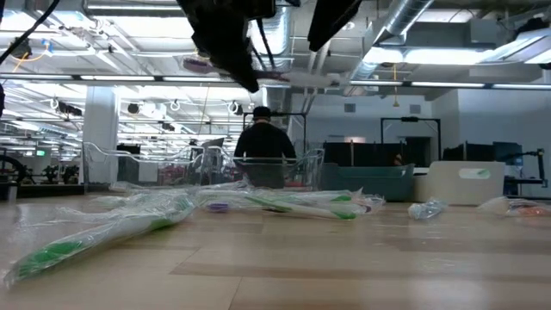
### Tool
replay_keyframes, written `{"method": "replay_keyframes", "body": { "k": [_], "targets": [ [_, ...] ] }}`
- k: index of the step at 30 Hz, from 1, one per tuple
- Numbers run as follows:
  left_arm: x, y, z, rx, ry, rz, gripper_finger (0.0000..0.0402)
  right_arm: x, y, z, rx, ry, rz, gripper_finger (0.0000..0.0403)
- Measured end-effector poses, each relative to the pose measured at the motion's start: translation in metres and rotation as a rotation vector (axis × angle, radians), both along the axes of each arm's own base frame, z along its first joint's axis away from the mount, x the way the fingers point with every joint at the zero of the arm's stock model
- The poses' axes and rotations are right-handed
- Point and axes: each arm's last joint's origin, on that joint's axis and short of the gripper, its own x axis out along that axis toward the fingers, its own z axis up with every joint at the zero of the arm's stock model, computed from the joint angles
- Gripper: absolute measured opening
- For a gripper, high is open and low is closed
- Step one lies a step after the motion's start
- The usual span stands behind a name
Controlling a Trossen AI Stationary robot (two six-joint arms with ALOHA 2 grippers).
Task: Pick & Place Toothbrushes
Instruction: Put the violet toothbrush into the left transparent bin
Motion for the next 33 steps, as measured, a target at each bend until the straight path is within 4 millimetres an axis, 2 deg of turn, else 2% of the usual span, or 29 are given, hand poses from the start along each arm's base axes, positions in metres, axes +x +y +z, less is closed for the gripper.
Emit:
{"method": "replay_keyframes", "body": {
  "k": [3, 7, 10, 14, 21, 26, 30, 33],
  "targets": [
    [-0.005, 0.007, -0.003, 0.02, 0.06, 0.061, 0.0015, 0.0, 0.002, 0.002, 0.001, -0.006, 0.006, 0.0263],
    [-0.01, 0.025, -0.003, 0.035, 0.109, 0.122, 0.0015, -0.005, 0.008, 0.005, 0.0, -0.005, 0.024, 0.0271],
    [-0.014, 0.043, 0.005, 0.037, 0.082, 0.159, 0.0015, -0.007, 0.012, 0.004, -0.013, -0.011, 0.032, 0.0271],
    [-0.028, 0.075, 0.025, 0.046, 0.013, 0.245, 0.0014, -0.022, 0.009, 0.003, -0.015, -0.025, 0.027, 0.0271],
    [-0.074, 0.138, 0.062, 0.066, -0.108, 0.476, 0.0014, -0.072, -0.018, -0.005, 0.016, -0.184, -0.027, 0.0271],
    [-0.112, 0.183, 0.077, 0.092, -0.153, 0.636, 0.0014, -0.103, -0.043, -0.003, 0.011, -0.278, -0.066, 0.0271],
    [-0.135, 0.217, 0.072, 0.024, -0.164, 0.724, 0.0014, -0.12, -0.062, 0.01, -0.009, -0.398, -0.078, 0.0271],
    [-0.148, 0.231, 0.053, -0.02, -0.128, 0.76, 0.0014, -0.128, -0.073, 0.029, 0.027, -0.554, -0.082, 0.0271]
  ]
}}
